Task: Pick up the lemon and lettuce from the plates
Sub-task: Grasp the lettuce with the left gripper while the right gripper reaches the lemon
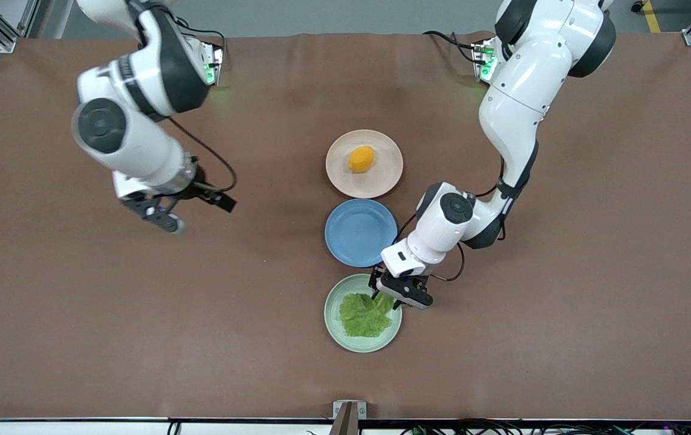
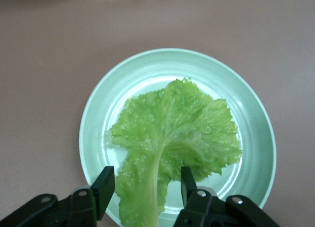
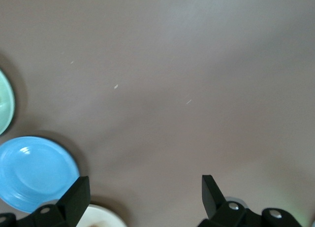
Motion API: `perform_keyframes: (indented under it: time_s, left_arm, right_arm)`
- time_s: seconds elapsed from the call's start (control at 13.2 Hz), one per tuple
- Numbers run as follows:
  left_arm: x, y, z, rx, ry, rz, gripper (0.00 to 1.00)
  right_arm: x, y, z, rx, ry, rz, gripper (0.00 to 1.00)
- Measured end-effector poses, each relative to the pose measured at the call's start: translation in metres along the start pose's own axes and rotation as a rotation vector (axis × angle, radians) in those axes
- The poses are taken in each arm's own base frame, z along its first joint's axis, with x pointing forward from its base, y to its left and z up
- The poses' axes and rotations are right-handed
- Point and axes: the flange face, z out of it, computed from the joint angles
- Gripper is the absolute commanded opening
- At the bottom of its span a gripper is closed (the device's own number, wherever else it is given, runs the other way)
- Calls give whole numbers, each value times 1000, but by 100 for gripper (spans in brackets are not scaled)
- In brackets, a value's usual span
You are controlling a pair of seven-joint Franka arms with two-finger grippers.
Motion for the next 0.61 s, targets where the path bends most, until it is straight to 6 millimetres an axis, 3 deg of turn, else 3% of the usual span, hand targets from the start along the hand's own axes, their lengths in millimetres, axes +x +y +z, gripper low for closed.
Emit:
perform_keyframes:
  time_s: [0.08,0.3,0.61]
  left_arm:
    - [-1,1,2,-1,-1,7,60]
    - [-3,3,6,4,-4,56,43]
    - [-9,5,11,5,-14,74,21]
  right_arm:
    - [-28,-16,14,15,14,52,100]
    - [-104,-51,52,95,52,147,100]
    - [-208,-66,143,96,54,212,100]
